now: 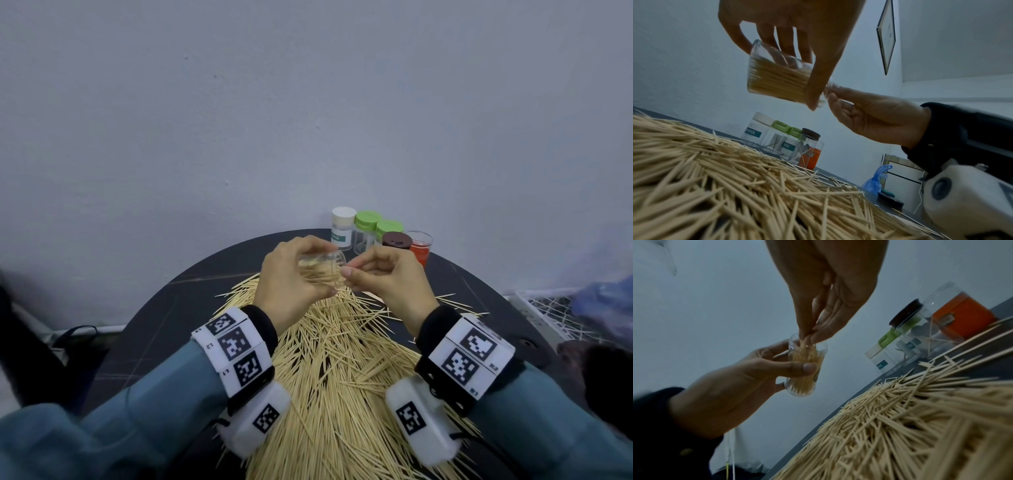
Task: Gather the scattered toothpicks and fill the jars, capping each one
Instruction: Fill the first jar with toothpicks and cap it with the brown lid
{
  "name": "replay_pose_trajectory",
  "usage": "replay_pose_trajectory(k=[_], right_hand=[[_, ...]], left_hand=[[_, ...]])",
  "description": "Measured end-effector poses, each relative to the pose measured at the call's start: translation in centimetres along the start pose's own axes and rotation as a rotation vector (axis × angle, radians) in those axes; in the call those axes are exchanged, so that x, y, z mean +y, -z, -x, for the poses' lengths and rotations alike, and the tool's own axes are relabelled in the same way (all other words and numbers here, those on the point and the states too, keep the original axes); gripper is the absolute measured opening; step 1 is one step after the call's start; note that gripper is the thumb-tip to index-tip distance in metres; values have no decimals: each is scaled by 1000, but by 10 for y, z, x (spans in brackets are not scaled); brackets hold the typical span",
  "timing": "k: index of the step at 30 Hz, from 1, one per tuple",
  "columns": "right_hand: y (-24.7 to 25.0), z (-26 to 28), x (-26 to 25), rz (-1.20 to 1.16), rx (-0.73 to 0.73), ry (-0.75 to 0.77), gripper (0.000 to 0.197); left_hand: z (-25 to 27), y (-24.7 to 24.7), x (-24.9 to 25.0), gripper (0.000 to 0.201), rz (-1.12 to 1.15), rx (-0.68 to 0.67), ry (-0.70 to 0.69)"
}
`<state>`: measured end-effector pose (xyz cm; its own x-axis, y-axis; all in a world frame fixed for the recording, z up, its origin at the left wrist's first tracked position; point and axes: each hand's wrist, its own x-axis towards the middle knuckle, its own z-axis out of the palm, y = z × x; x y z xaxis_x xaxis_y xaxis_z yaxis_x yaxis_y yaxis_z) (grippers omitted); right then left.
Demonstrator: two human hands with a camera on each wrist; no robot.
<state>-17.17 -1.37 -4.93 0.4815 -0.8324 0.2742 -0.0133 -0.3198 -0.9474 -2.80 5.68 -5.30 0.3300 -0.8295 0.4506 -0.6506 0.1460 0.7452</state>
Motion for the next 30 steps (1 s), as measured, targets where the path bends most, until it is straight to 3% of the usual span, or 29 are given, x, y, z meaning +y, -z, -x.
replay_pose_trajectory(k=[2, 8, 16, 20, 23, 30], right_hand=[[-1, -1, 0, -7, 23, 26, 10], [2, -2, 3, 258, 48, 67, 6], [21, -6, 1, 242, 29, 39, 10], [43, -1, 3, 413, -38, -70, 11], [64, 7, 0, 683, -120, -174, 12], [107, 42, -19, 1131, -272, -552, 23]], left_hand=[[0, -1, -1, 55, -1, -31, -1], [1, -4, 1, 53, 3, -76, -6], [0, -3, 0, 53, 0, -93, 42], [1, -4, 2, 51, 19, -115, 39], [4, -6, 7, 50, 31, -145, 24], [9, -10, 20, 50, 79, -215, -23]])
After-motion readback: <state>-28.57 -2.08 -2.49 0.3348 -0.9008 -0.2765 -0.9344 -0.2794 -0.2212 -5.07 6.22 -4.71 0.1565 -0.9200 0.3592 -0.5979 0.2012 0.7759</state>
